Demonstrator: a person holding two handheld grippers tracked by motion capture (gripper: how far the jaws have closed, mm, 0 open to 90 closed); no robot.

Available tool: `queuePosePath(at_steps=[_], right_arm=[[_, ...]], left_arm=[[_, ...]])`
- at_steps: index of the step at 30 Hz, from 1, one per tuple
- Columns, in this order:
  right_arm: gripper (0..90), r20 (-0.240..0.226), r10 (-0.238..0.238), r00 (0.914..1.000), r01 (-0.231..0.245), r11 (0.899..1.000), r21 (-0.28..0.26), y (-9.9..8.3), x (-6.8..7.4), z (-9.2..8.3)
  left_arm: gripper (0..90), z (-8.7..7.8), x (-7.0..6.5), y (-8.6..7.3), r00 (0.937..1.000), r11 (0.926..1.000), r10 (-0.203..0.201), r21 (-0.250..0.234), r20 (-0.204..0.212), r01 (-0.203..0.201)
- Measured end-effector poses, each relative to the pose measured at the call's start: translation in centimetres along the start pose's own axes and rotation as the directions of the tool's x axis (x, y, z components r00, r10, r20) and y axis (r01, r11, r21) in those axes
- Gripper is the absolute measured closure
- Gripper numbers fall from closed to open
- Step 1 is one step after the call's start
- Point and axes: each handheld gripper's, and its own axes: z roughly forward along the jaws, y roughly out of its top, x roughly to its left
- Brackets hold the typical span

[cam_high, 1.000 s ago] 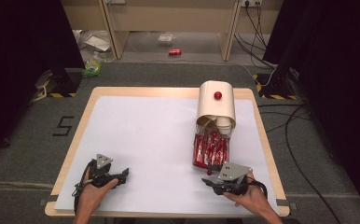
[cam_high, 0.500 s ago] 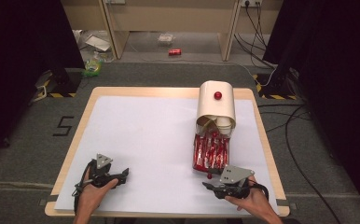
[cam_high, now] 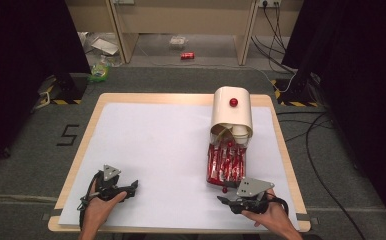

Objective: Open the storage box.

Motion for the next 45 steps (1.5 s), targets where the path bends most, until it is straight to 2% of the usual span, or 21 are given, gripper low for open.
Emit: queuePosePath(at_steps=[5, 8, 10, 16, 27, 29, 36, 41, 45], right_arm=[[47.4, -0.012, 0.029, 0.9995, -0.029, 0.999, -0.012, 0.0, -0.1, 0.0], [44.9, -0.012, 0.03, 0.9995, -0.03, 0.999, -0.016, 0.1, -0.2, -0.1], [43.5, 0.011, 0.027, 0.9996, -0.027, 0.999, -0.023, 0.2, -0.2, -0.3], [41.4, 0.024, 0.057, 0.9981, -0.055, 0.995, -0.079, 0.5, -0.8, -1.3], [34.2, 0.05, 0.097, 0.9941, -0.091, 0.99, -0.107, 0.8, -1.1, -1.6], [33.0, 0.064, 0.127, 0.9898, -0.119, 0.985, -0.123, 0.8, -1.3, -1.8], [24.2, 0.114, 0.175, 0.978, -0.158, 0.977, -0.143, 1.0, -1.9, -1.9], [19.4, 0.121, 0.191, 0.9741, -0.17, 0.971, -0.166, 1.4, -2.2, -2.0], [20.6, 0.133, 0.183, 0.9741, -0.16, 0.974, -0.161, 1.6, -2.3, -1.6]], left_arm=[[12.3, 0.0, 0.0, 0.0, 1.0, 1.0, 0.0, 0.0, 0.0, 0.0], [12.3, 0.0, 0.0, 0.0, 1.0, 1.0, 0.0, 0.0, 0.0, 0.0], [12.3, 0.0, 0.0, 0.0, 1.0, 1.0, 0.0, 0.0, 0.0, 0.0], [12.3, 0.0, 0.0, 0.0, 1.0, 1.0, -0.001, 0.0, 0.0, 0.001], [12.3, 0.0, 0.0, 0.0, 1.0, 1.0, -0.001, 0.0, 0.001, 0.001], [12.3, 0.0, 0.0, 0.0, 1.0, 1.0, 0.0, 0.0, 0.0, 0.0], [12.3, 0.0, 0.0, 0.0, 1.0, 1.0, -0.001, 0.0, 0.001, 0.001], [12.3, 0.0, 0.0, 0.0, 1.0, 1.0, -0.001, 0.001, 0.001, 0.001], [12.2, 0.0, 0.0, 0.0, 1.0, 1.0, -0.002, 0.001, 0.001, 0.002]])
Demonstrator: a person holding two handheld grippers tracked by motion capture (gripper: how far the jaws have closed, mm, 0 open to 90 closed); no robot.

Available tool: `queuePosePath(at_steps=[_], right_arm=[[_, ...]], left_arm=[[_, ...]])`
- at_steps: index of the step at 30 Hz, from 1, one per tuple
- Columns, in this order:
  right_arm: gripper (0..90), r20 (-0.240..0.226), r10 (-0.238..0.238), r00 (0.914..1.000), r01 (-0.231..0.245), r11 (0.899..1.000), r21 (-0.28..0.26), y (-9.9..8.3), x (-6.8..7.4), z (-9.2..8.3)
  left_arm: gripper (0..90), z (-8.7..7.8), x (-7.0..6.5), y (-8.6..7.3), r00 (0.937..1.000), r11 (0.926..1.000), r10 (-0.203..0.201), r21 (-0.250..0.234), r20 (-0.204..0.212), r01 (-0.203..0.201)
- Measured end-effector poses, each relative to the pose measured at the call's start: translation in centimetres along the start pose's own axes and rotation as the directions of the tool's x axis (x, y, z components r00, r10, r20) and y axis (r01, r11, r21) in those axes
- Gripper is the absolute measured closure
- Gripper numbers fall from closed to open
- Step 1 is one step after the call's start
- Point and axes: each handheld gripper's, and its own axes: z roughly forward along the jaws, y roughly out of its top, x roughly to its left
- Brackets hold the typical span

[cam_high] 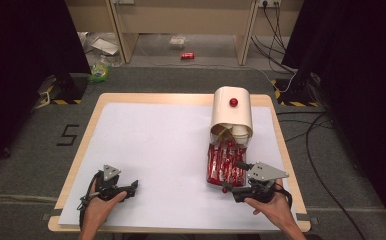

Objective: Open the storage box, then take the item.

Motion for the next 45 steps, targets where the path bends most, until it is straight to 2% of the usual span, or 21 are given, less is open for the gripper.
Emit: queuePosePath(at_steps=[7, 10, 15, 21, 34, 45], right_arm=[[26.3, 0.037, -0.005, 0.9993, 0.003, 0.999, 0.038, 0.3, -0.4, 0.9], [27.9, 0.067, -0.027, 0.9974, 0.023, 0.998, 0.063, 0.4, -0.4, 1.4], [30.2, 0.082, -0.032, 0.9961, 0.025, 0.996, 0.081, 1.0, -0.5, 2.2], [32.0, 0.083, -0.033, 0.996, 0.024, 0.994, 0.11, 1.5, -0.5, 3.2], [34.2, 0.08, 0.002, 0.9968, -0.013, 0.989, 0.146, 1.7, -0.8, 4.2], [37.5, 0.085, 0.0, 0.9964, -0.017, 0.979, 0.204, 1.7, -0.4, 5.3]], left_arm=[[12.2, 0.0, 0.0, 0.0, 1.0, 1.0, 0.0, 0.0, 0.0, 0.0], [12.2, 0.0, 0.0, 0.0, 1.0, 1.0, 0.0, 0.0, 0.0, 0.0], [12.2, 0.0, 0.0, 0.0, 1.0, 1.0, 0.0, 0.0, 0.0, 0.0], [12.2, 0.0, 0.0, 0.0, 1.0, 1.0, 0.0, 0.0, 0.0, 0.0], [12.3, 0.0, 0.0, 0.0, 1.0, 1.0, 0.0, -0.001, 0.0, 0.0], [12.3, 0.0, 0.0, 0.0, 1.0, 1.0, 0.001, -0.002, 0.0, -0.001]])
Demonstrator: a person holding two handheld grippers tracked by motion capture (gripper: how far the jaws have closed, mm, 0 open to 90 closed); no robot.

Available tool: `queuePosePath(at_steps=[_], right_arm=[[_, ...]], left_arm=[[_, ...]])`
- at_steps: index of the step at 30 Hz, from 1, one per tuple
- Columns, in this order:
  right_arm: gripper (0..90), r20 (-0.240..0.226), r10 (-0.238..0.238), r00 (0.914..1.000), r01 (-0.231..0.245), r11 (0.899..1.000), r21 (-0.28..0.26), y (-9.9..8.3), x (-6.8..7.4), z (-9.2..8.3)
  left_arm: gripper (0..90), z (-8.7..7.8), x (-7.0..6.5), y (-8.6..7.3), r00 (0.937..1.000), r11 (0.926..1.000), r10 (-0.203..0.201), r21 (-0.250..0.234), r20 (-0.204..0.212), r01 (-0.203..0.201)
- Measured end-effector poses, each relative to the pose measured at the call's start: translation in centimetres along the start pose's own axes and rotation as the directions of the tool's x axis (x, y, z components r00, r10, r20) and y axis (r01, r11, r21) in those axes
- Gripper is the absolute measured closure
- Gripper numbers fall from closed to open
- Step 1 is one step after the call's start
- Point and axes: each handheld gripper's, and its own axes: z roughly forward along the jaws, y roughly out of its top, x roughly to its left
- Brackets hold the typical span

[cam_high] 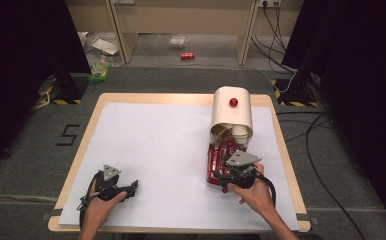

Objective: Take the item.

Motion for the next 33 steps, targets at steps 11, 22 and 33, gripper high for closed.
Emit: queuePosePath(at_steps=[11, 22, 33], right_arm=[[44.2, 0.02, 0.026, 0.9995, -0.027, 0.999, 0.046, -0.4, -0.7, 1.0], [64.9, 0.026, 0.056, 0.9981, -0.057, 0.997, 0.043, -0.5, -1.5, 1.0], [82.8, 0.016, 0.022, 0.9996, -0.022, 0.999, 0.028, -0.4, -2.0, 0.7]], left_arm=[[12.3, 0.0, 0.0, 0.0, 1.0, 1.0, 0.0, 0.0, -0.001, 0.0], [12.3, 0.0, 0.0, 0.0, 1.0, 1.0, 0.0, 0.0, -0.001, 0.0], [12.3, 0.0, 0.0, 0.0, 1.0, 1.0, 0.0, 0.0, 0.0, 0.0]])
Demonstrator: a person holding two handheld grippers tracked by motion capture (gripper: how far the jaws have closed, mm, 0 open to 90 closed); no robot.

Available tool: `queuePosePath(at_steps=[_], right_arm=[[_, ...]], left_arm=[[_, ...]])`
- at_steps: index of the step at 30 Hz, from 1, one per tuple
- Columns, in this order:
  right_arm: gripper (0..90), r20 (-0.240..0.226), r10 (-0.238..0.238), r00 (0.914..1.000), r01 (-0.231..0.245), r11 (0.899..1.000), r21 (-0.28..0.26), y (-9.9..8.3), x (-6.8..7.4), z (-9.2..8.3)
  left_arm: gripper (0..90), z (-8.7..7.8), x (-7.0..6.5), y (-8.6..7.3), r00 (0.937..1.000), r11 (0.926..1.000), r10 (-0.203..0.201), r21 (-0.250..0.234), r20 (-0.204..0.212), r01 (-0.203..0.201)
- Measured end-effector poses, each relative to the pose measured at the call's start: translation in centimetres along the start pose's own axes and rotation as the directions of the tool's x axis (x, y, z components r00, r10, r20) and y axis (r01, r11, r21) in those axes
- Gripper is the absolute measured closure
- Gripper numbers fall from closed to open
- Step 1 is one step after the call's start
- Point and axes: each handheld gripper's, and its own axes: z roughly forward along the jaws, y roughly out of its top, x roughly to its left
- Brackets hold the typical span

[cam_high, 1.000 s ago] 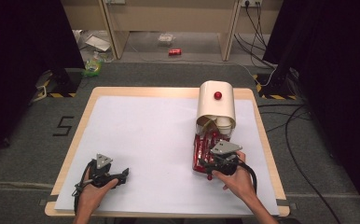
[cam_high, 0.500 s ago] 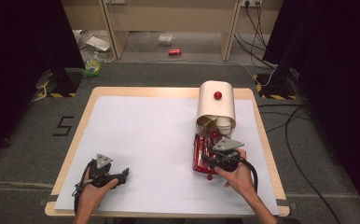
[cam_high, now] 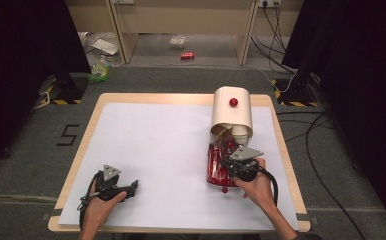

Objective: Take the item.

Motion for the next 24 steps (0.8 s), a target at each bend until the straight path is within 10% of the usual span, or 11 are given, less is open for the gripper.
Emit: queuePosePath(at_steps=[10, 24], right_arm=[[87.0, -0.072, -0.03, 0.997, 0.029, 0.999, -0.014, 0.6, -0.1, -1.7], [86.9, -0.061, -0.077, 0.9952, 0.079, 0.997, 0.027, 0.2, -0.8, -3.5]], left_arm=[[12.3, 0.0, 0.0, 0.0, 1.0, 1.0, 0.0, 0.0, 0.001, 0.0], [12.3, 0.0, 0.0, 0.0, 1.0, 1.0, 0.0, 0.0, 0.001, 0.0]])
